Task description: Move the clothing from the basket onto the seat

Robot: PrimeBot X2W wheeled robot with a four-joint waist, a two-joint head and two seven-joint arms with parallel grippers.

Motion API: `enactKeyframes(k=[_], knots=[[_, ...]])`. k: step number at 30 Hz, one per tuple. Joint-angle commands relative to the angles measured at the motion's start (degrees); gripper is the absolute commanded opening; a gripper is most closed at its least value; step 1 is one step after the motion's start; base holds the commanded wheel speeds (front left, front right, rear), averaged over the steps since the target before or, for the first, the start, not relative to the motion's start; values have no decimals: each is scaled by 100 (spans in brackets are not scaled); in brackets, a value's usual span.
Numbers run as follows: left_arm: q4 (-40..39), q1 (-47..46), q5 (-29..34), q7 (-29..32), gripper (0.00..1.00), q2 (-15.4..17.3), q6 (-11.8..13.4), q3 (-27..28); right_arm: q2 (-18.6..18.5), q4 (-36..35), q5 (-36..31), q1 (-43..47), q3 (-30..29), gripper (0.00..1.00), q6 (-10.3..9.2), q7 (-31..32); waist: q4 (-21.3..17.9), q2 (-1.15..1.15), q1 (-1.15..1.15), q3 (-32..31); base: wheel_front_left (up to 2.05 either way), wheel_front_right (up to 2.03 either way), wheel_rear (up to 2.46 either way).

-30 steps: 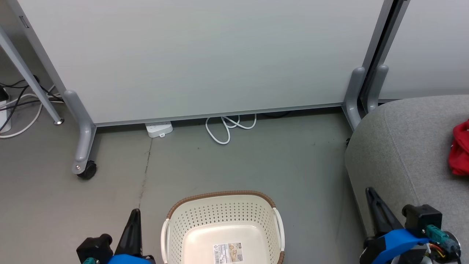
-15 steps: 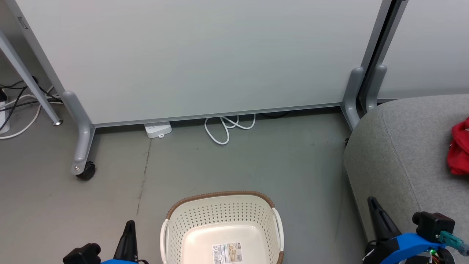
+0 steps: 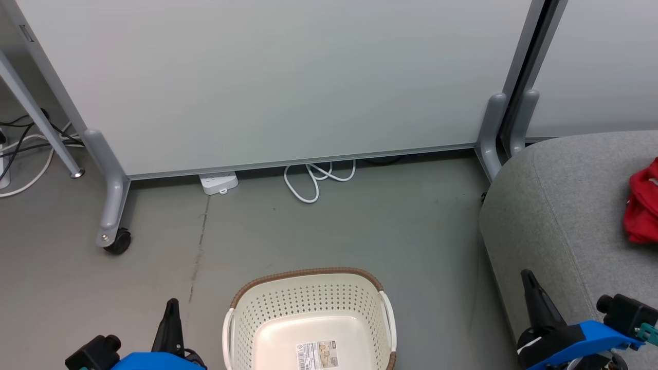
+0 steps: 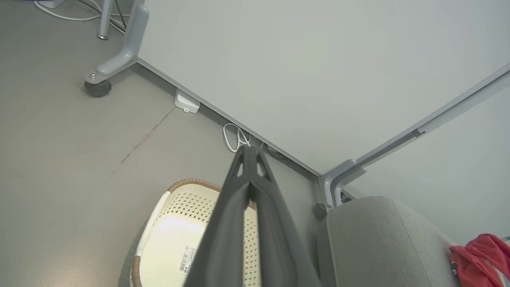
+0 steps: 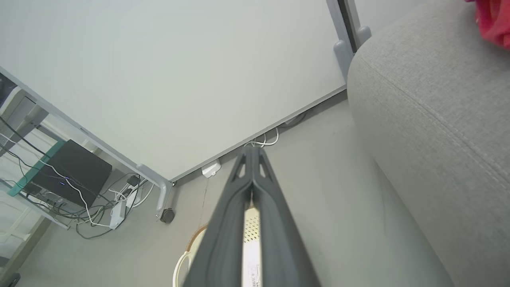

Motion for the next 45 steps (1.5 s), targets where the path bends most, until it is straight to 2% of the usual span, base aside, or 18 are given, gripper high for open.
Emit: enactKeyframes(k=[1, 21, 45], knots=[[-114, -190, -142, 25, 0, 8, -4, 52, -30, -96, 171, -153, -21, 0, 1, 23, -2, 0, 0, 0, 0, 0, 0], [-354, -317, -1531, 426, 0, 2, -7, 244, -44, -128, 1805, -265, -84, 0, 2, 233, -67, 0, 0, -4, 0, 0, 0], [-589, -438, -2878, 820, 0, -4, -10, 432, -58, -154, 3383, -353, -144, 0, 2, 438, -145, 0, -1, -9, 0, 0, 0]])
